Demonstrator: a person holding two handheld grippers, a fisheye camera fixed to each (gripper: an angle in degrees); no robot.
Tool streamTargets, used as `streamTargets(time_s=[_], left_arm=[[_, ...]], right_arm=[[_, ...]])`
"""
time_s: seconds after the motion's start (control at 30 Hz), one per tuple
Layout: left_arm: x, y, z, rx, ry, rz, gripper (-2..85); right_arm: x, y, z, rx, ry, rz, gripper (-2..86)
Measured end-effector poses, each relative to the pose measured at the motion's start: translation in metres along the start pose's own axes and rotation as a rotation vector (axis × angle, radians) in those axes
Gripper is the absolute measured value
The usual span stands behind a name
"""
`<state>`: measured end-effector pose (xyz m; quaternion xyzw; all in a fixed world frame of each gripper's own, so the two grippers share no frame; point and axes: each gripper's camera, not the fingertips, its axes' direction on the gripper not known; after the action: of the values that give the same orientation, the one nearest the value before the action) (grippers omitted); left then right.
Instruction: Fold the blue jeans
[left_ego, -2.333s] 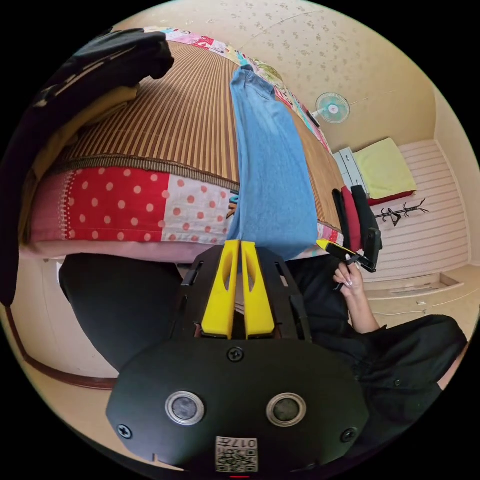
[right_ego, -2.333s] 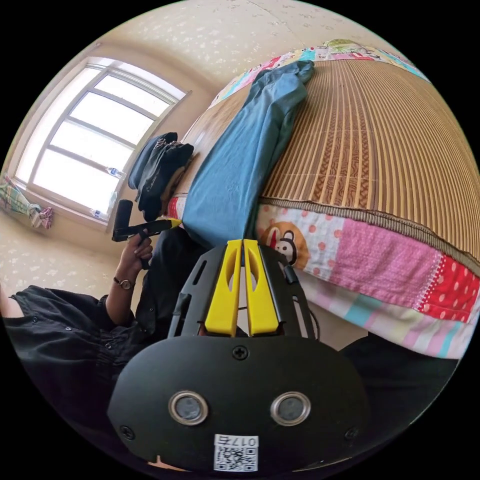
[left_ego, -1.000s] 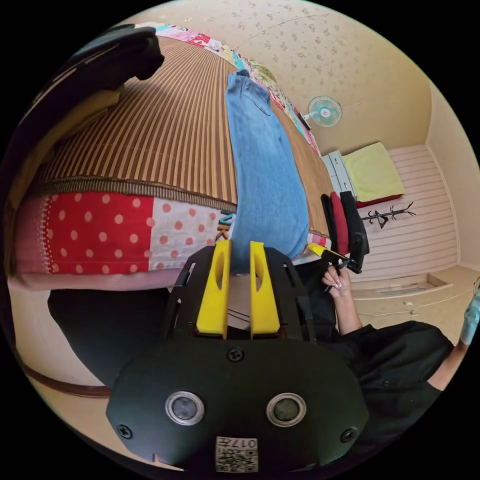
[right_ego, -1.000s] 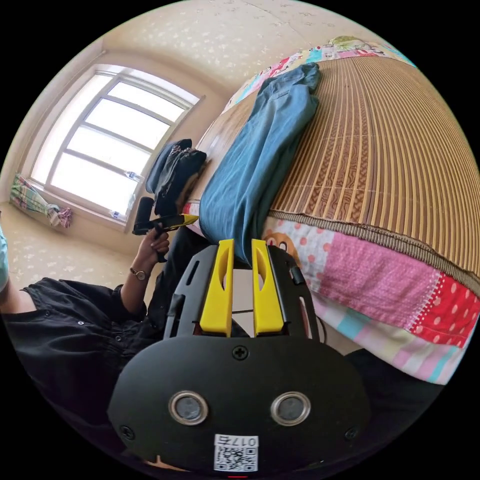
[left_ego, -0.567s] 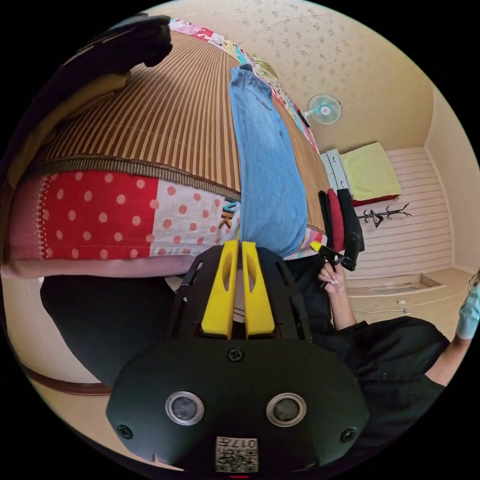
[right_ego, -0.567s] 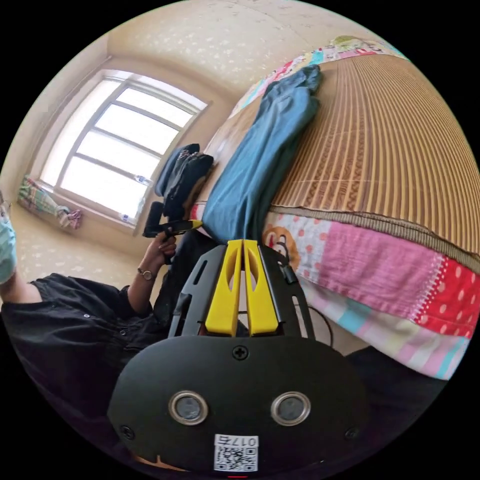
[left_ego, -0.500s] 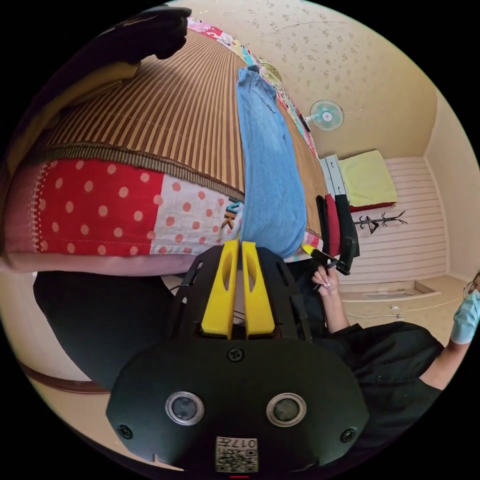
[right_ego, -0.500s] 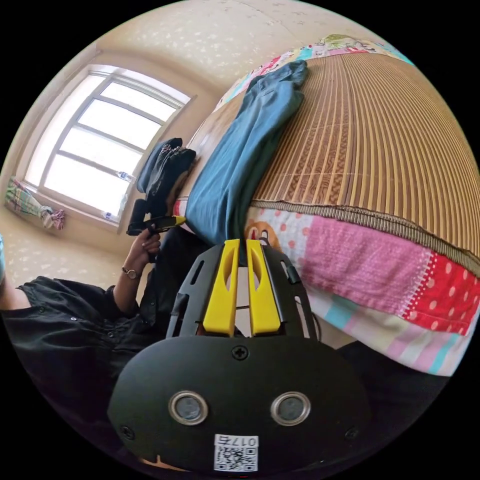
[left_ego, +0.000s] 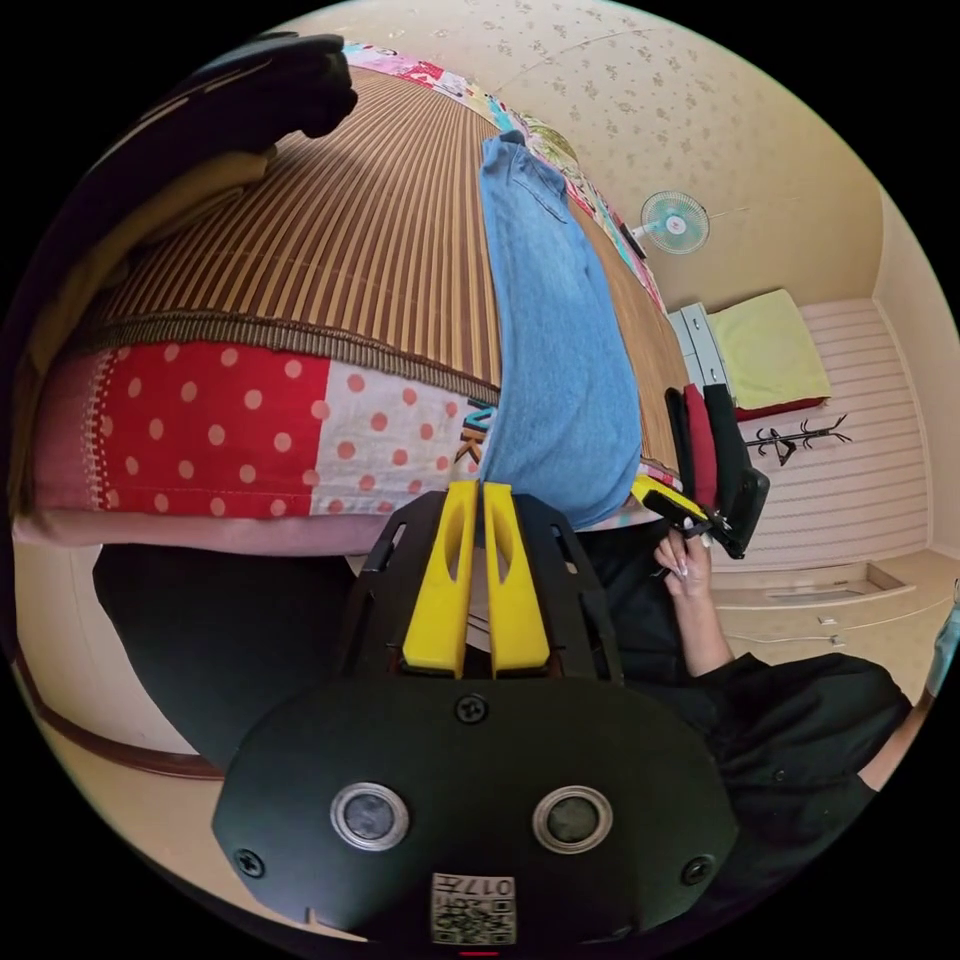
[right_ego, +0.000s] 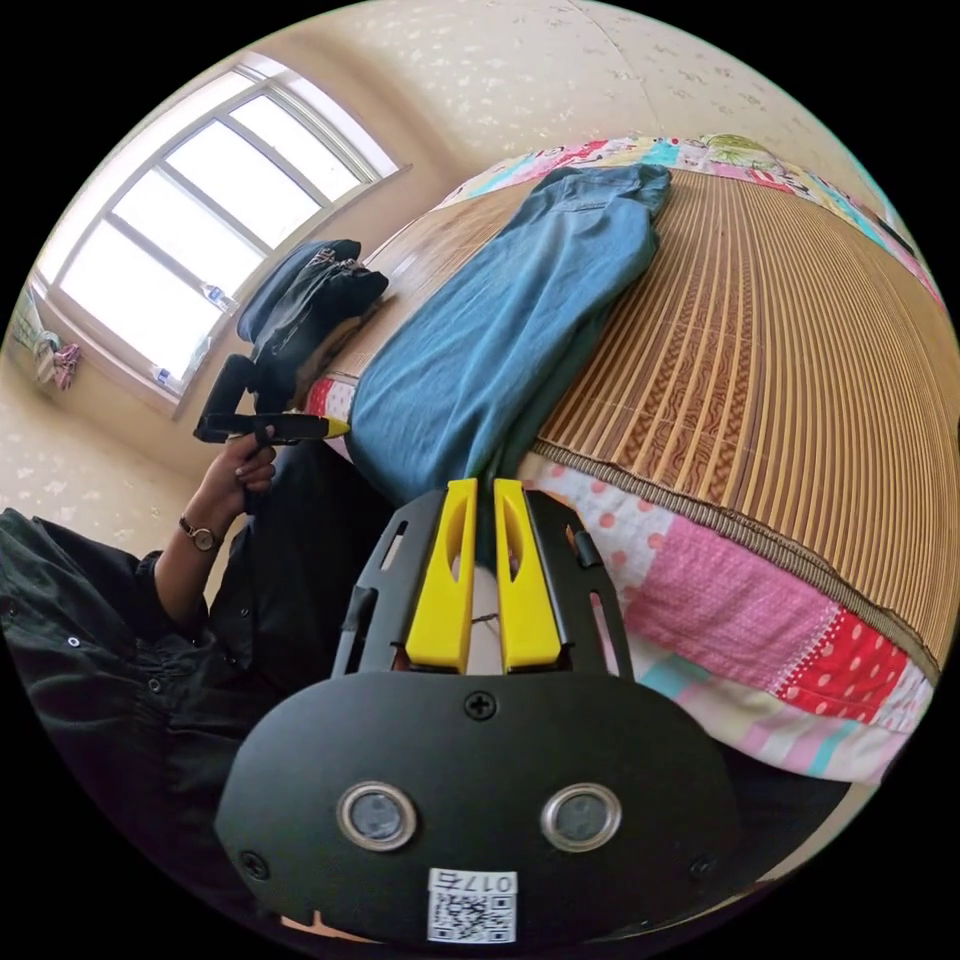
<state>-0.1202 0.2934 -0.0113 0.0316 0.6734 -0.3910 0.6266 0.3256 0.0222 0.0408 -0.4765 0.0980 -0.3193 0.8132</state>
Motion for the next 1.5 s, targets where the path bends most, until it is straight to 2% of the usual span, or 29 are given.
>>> streamTargets(time_s=[0.13,0.27,0.37,0.43,0.5,0.63,0.87,1.07,1.17,1.4,1.5], left_arm=[[-0.001,0.002,-0.005,0.007,0.027,0.012,-0.9],[-0.002,0.005,-0.011,-0.018,0.007,0.013,-1.0],[-0.007,0.006,-0.006,-0.03,0.026,0.006,-1.0],[-0.007,0.007,-0.004,-0.028,0.008,-0.007,-1.0],[-0.006,0.008,-0.003,-0.026,-0.006,-0.009,-1.0],[-0.007,0.006,0.001,-0.049,0.009,-0.006,-0.9],[-0.003,0.009,-0.011,0.01,0.019,0.019,-0.6],[-0.003,0.002,0.003,-0.005,0.009,0.01,3.4],[-0.003,0.0,0.009,-0.012,-0.001,0.001,3.9],[-0.003,-0.001,0.015,-0.033,-0.002,0.008,0.1],[0.011,0.002,0.004,-0.05,-0.013,0.036,-0.7]], right_arm=[[-0.004,0.004,-0.015,0.019,-0.041,-0.006,1.1],[0.022,0.024,-0.027,0.094,-0.306,0.034,1.0],[0.05,0.036,-0.008,0.003,-0.201,0.191,0.8],[0.05,0.039,-0.008,0.032,-0.283,0.172,0.7],[0.042,0.04,-0.007,0.038,-0.265,0.132,0.7],[0.041,0.033,0.01,-0.114,-0.036,0.178,0.9],[0.019,0.037,-0.016,0.044,-0.135,0.107,2.4],[0.011,0.026,0.008,-0.001,-0.142,0.077,3.0],[0.014,0.024,0.013,-0.031,-0.037,0.134,1.8],[0.024,0.031,0.007,-0.009,-0.152,0.13,0.9],[0.021,0.038,-0.015,0.112,-0.426,0.016,0.7]])
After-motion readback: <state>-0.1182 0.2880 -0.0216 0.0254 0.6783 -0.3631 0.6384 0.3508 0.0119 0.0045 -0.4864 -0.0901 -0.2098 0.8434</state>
